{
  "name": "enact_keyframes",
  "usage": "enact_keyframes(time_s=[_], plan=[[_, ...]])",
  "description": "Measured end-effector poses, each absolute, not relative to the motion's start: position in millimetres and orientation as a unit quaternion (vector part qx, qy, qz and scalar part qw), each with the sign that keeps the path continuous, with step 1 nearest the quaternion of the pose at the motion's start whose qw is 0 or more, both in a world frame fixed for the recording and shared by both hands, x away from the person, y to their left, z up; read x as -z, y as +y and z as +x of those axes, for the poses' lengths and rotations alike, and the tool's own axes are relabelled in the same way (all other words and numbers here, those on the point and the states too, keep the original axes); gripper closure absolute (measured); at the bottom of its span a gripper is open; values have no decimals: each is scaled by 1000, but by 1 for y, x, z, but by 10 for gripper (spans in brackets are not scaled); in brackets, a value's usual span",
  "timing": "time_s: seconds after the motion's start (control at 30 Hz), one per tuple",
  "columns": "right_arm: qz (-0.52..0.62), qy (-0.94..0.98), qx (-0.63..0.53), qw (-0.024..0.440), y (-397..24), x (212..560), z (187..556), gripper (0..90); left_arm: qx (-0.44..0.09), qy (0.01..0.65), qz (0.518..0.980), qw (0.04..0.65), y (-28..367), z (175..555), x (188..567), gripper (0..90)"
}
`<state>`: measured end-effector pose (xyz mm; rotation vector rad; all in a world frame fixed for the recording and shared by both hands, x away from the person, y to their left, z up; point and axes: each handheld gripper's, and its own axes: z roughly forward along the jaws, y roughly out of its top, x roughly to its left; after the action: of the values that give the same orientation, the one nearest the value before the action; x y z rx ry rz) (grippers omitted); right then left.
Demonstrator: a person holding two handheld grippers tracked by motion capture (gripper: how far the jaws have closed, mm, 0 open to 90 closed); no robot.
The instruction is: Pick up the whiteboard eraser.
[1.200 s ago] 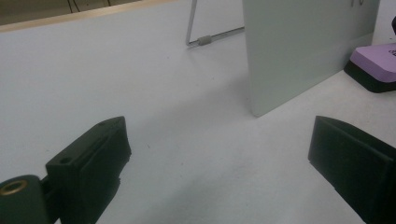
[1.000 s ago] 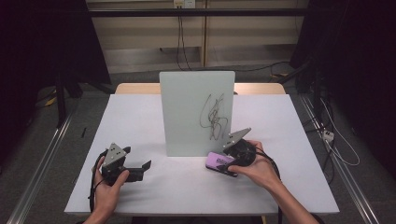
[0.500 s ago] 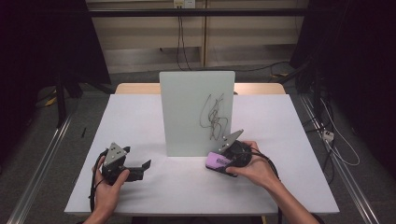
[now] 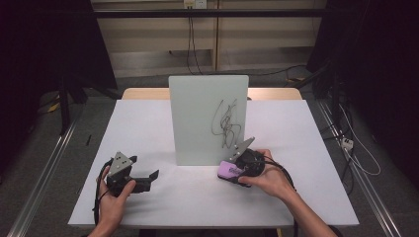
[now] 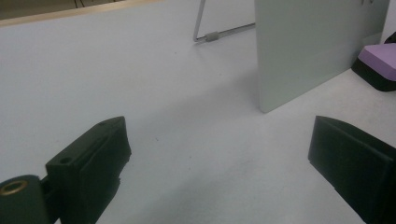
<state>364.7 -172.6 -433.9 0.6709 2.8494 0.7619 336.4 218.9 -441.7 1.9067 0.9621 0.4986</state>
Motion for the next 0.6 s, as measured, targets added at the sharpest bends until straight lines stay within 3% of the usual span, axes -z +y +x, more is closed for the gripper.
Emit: enact_keyframes(time_s=[0.6], plan=[[247, 913, -318, 64, -190, 422, 359, 418, -199, 383, 777, 459, 222, 338, 442, 52]])
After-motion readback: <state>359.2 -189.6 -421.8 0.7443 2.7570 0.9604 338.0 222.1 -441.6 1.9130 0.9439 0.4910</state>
